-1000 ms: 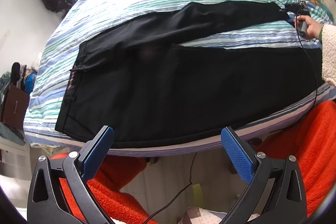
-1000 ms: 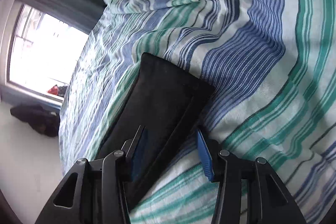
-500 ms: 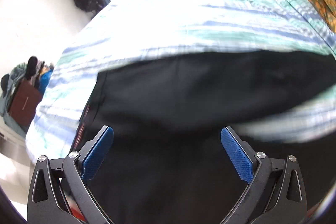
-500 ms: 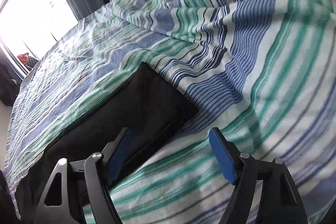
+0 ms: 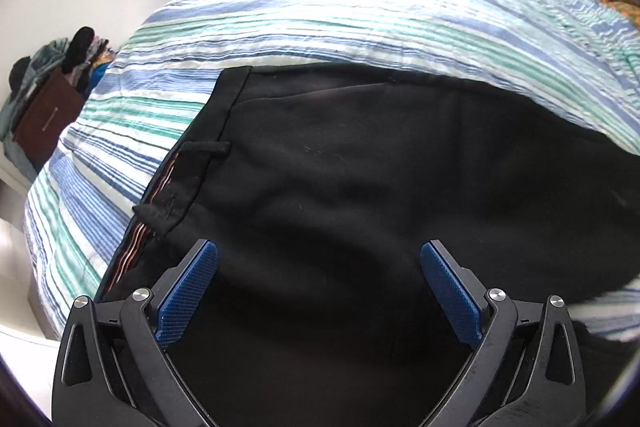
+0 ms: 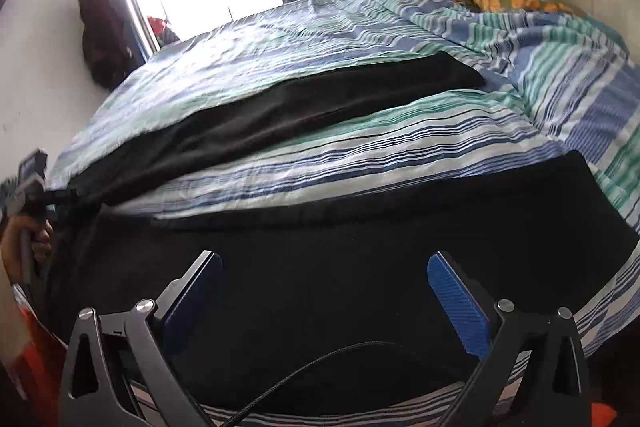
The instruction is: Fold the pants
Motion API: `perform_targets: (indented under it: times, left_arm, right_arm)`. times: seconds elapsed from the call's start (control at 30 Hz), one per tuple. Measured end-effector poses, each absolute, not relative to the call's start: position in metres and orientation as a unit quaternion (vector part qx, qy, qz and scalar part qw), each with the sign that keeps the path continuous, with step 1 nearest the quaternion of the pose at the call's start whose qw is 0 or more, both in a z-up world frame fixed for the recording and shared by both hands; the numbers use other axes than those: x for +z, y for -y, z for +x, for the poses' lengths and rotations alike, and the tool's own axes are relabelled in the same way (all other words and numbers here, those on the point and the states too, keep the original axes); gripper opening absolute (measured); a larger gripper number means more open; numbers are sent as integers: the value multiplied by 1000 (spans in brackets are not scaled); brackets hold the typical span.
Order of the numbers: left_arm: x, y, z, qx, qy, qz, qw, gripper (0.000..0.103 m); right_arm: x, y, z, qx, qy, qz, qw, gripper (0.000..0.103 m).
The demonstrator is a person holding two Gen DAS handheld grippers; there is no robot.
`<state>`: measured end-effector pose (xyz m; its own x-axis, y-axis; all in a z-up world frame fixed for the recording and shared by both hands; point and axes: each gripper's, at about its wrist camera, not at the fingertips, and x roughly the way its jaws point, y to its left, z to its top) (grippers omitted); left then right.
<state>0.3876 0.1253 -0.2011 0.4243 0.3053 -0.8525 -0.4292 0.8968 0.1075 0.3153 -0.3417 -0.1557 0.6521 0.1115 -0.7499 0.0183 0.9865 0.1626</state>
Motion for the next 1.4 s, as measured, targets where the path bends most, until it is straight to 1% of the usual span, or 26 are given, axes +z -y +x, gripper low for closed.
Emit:
perform_targets:
  times: [0.07,0.13,0.2,0.27,0.3,0.33,0.37,0.47,0.53,0.6,0.67,0.77,0.83,0.93,1.07,1.17,1.23,1.4]
  left_arm:
    - [-189,-101,357,165,-476,-69,861,102]
    - [-186,-67,323,105,-465,-55,878,102]
    - [-199,-30,298,66,-465,-6,883,102]
    - [-233,-6,286,73,-509,53,856,103]
    - [-245,-6,282,72,-518,60,850,103]
    - [-244,-11,275,66,-504,49,860,103]
    - [-242,-16,274,65,-507,45,858,103]
    - [-227,-38,278,102,-528,25,843,103]
    - [-212,-53,274,124,-523,-9,843,102]
    - [-199,-56,276,112,-517,-33,848,102]
    - [-189,-44,288,98,-510,-22,854,102]
    - [-173,-17,318,73,-496,22,865,102]
    - [-164,6,349,47,-487,56,870,102]
    - [-155,64,400,6,-488,106,866,102]
    - [-174,128,457,-31,-517,141,843,102]
    - [-216,168,500,-43,-545,174,819,102]
    - [-240,193,524,-39,-551,186,813,103]
    - [-240,262,573,-70,-530,139,833,103]
  right_arm:
    - [-155,334,305,33,-414,76,906,102]
    - [-158,322,292,38,-423,70,902,102]
    - [-168,309,287,49,-443,51,894,102]
    - [-174,297,284,50,-460,29,886,102]
    - [-174,293,280,50,-460,20,886,102]
    - [-172,289,275,52,-455,14,889,102]
    - [-169,285,270,53,-451,10,891,102]
    - [-152,272,258,79,-462,3,883,102]
    - [-134,259,251,111,-465,0,879,102]
    - [-120,244,242,151,-449,-2,881,102]
    - [-118,229,234,188,-446,-2,875,102]
    - [-132,207,222,245,-456,-14,855,102]
    - [-147,197,216,274,-466,-36,840,102]
    - [-168,195,217,287,-482,-54,826,102]
    - [-180,210,236,287,-502,12,816,102]
    - [-182,232,250,282,-501,69,815,102]
    - [-182,246,255,274,-500,91,817,102]
    - [-190,281,265,246,-511,147,810,102]
